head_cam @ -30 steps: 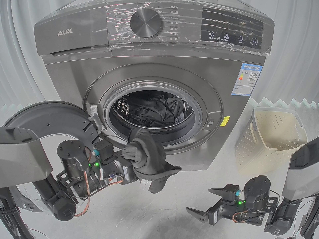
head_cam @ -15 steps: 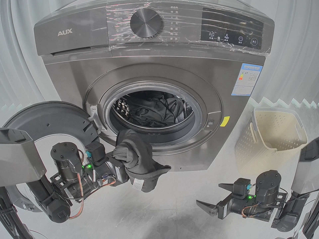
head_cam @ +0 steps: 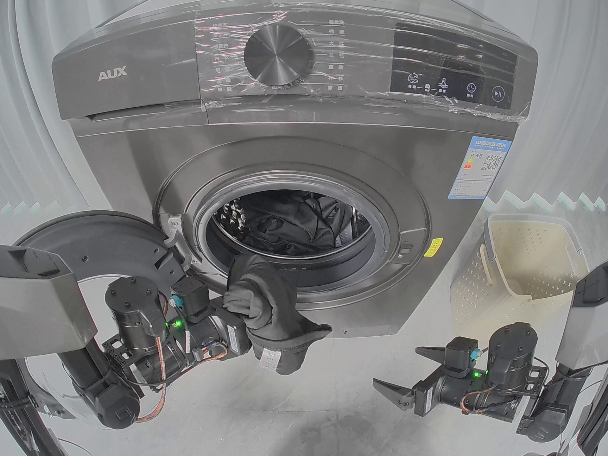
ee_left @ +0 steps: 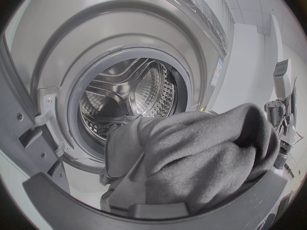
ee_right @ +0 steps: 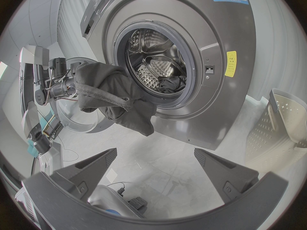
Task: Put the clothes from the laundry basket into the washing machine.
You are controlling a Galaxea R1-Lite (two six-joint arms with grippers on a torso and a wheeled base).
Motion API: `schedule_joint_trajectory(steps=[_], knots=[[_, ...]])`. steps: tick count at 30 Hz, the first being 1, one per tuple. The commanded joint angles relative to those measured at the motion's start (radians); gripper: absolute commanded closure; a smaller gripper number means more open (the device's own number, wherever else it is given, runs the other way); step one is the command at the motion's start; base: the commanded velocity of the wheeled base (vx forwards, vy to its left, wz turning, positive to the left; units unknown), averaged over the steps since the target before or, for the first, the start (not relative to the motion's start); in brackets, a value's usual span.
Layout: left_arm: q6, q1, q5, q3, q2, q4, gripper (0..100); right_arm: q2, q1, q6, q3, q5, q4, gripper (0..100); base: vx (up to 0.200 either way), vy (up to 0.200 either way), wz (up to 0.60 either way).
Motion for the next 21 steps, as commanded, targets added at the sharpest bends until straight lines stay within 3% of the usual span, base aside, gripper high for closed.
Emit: schedule_joint_trajectory(steps=[1, 7, 12, 17, 21], knots=[[0.000, -0.010, 0.000, 0.000, 0.004, -0.003, 100, 0.002, 0.007, 0.001, 0.001, 0.000, 0.000, 0, 0.200, 0.000, 0.00], [-0.003, -0.055, 0.032, -0.020, 0.047, -0.003, 100, 0.002, 0.013, 0.007, 0.000, 0.000, 0.000, 0, 0.033, 0.000, 0.00], [-0.003, -0.092, 0.090, -0.090, 0.114, -0.003, 100, 0.001, 0.013, 0.007, 0.003, 0.000, 0.000, 0, 0.000, 0.000, 0.00], [0.007, -0.095, 0.095, -0.221, 0.200, 0.000, 100, 0.002, 0.018, 0.007, 0.001, 0.000, 0.000, 0, 0.000, 0.000, 0.00], [-0.009, -0.072, 0.080, -0.310, 0.276, 0.005, 100, -0.015, 0.025, 0.007, 0.017, 0.000, 0.000, 0, 0.000, 0.000, 0.00]])
